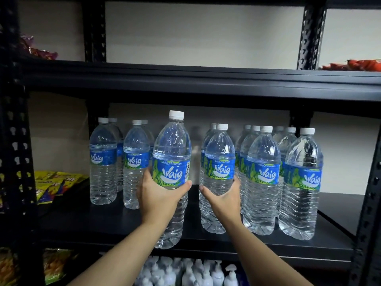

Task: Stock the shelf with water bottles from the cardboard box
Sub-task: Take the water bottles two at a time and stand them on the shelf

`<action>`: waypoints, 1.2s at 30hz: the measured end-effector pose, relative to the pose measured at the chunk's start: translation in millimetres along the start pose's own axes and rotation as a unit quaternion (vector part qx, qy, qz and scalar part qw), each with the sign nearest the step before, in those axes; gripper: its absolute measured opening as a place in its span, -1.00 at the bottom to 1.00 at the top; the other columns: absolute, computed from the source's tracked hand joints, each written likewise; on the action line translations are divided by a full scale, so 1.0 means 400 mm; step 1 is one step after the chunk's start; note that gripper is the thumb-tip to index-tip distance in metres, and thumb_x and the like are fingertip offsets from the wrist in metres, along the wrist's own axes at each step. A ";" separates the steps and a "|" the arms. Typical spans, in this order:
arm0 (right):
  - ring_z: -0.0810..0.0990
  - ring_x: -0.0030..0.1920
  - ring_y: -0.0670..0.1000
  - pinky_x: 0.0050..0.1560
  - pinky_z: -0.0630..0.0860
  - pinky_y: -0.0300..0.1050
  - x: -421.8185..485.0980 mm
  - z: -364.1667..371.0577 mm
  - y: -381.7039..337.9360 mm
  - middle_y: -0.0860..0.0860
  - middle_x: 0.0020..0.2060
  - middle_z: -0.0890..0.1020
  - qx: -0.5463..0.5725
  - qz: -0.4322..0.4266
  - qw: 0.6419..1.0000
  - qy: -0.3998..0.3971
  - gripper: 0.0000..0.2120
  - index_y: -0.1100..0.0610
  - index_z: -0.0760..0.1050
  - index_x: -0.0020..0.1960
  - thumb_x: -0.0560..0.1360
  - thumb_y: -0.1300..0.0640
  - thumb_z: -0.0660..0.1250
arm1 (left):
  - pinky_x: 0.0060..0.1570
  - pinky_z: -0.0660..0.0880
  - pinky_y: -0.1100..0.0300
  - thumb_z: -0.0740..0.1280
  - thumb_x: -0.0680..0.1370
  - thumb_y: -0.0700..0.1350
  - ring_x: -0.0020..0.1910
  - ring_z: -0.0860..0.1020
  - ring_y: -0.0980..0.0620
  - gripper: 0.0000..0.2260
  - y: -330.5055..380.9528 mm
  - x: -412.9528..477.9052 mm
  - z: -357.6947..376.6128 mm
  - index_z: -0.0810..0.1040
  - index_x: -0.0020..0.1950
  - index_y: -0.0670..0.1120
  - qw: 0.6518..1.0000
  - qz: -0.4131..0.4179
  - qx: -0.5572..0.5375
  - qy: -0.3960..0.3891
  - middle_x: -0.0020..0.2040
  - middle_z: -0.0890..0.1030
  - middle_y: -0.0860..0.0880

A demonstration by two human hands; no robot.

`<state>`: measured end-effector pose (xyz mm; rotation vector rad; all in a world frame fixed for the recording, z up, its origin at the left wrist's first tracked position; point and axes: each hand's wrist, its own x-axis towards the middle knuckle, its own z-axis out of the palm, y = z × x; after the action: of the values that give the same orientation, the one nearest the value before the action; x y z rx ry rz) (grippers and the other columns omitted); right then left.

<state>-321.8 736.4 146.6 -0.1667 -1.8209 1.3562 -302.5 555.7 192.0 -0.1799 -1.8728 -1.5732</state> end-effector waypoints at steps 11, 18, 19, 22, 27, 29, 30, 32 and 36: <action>0.46 0.32 -0.09 0.36 0.41 -0.04 0.002 -0.004 0.016 -0.09 0.31 0.46 -0.006 -0.007 1.000 -0.027 -0.01 -0.01 0.21 0.45 0.18 -0.16 0.64 | 0.03 0.55 -0.04 0.64 0.07 0.17 0.01 0.58 -0.08 -0.33 -0.016 0.003 0.013 0.48 0.06 0.00 1.000 0.000 0.022 0.006 -0.03 0.62 0.02; 0.51 0.26 -0.11 0.20 0.38 -0.27 -0.054 -0.107 0.089 -0.06 0.30 0.50 -0.178 0.018 0.957 -0.227 0.06 0.02 0.21 0.44 0.11 -0.39 0.54 | -0.03 0.55 0.02 0.61 0.03 0.21 -0.03 0.58 -0.09 -0.34 -0.028 -0.011 0.022 0.45 -0.01 0.00 1.000 -0.018 0.002 -0.004 -0.07 0.61 0.00; 0.50 0.30 -0.05 0.23 0.38 -0.25 -0.058 -0.117 0.100 -0.02 0.33 0.49 -0.239 0.030 0.935 -0.260 0.14 0.05 0.22 0.45 0.05 -0.53 0.42 | -0.04 0.56 0.00 0.58 0.00 0.25 -0.04 0.59 -0.08 -0.32 -0.032 -0.011 0.024 0.45 -0.01 0.02 1.000 -0.020 -0.002 -0.005 -0.07 0.61 0.01; 0.44 0.37 0.07 0.37 0.37 -0.10 -0.055 -0.130 0.117 0.08 0.36 0.47 -0.352 0.065 0.884 -0.301 0.29 0.14 0.24 0.45 -0.02 -0.71 0.10 | -0.04 0.58 -0.01 0.56 0.00 0.27 -0.05 0.60 -0.06 -0.32 -0.035 -0.003 0.033 0.45 -0.01 0.03 0.999 -0.031 -0.013 -0.009 -0.07 0.61 0.03; 0.33 0.44 0.06 0.45 0.26 -0.08 -0.055 -0.124 0.135 0.05 0.40 0.42 -0.396 0.037 0.869 -0.296 0.28 0.10 0.21 0.51 0.02 -0.70 -0.03 | -0.01 0.56 0.02 0.62 0.07 0.19 -0.04 0.59 -0.05 -0.33 -0.030 0.036 0.065 0.46 0.04 -0.02 1.000 -0.031 -0.002 -0.003 -0.03 0.60 0.00; 0.34 0.43 0.05 0.44 0.27 -0.08 -0.055 -0.123 0.142 0.04 0.40 0.43 -0.401 0.033 0.868 -0.292 0.28 0.08 0.22 0.50 0.02 -0.72 -0.05 | -0.03 0.56 0.04 0.64 0.10 0.14 -0.04 0.59 -0.05 -0.35 -0.033 0.052 0.079 0.44 0.04 -0.02 0.999 -0.036 -0.004 -0.006 -0.02 0.60 -0.01; 0.34 0.43 0.04 0.44 0.27 -0.09 -0.054 -0.123 0.144 0.03 0.39 0.43 -0.401 0.035 0.868 -0.292 0.27 0.09 0.23 0.50 0.03 -0.71 -0.04 | -0.04 0.56 0.06 0.65 0.11 0.13 -0.04 0.59 -0.05 -0.37 -0.037 0.058 0.086 0.44 0.03 -0.01 0.999 -0.037 -0.004 -0.007 -0.02 0.60 -0.01; 0.35 0.42 0.04 0.43 0.29 -0.09 -0.052 -0.122 0.147 0.03 0.38 0.45 -0.404 0.032 0.867 -0.290 0.25 0.09 0.24 0.49 0.04 -0.70 -0.03 | -0.09 0.51 0.13 0.65 0.13 0.09 -0.05 0.58 -0.05 -0.39 -0.050 0.067 0.098 0.43 0.02 -0.02 0.999 -0.040 -0.001 -0.011 -0.02 0.60 -0.02; 0.36 0.40 0.04 0.41 0.29 -0.10 -0.049 -0.120 0.153 0.03 0.36 0.46 -0.417 0.022 0.862 -0.289 0.25 0.08 0.26 0.47 0.03 -0.71 -0.06 | -0.12 0.48 0.15 0.65 0.13 0.11 -0.04 0.59 -0.06 -0.39 -0.082 0.080 0.120 0.46 0.04 -0.02 0.998 -0.054 0.011 -0.022 -0.03 0.61 -0.02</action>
<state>-298.4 785.6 87.5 -0.2687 -2.8511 0.5639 -362.7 581.0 181.2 -0.1060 -1.9618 -1.6314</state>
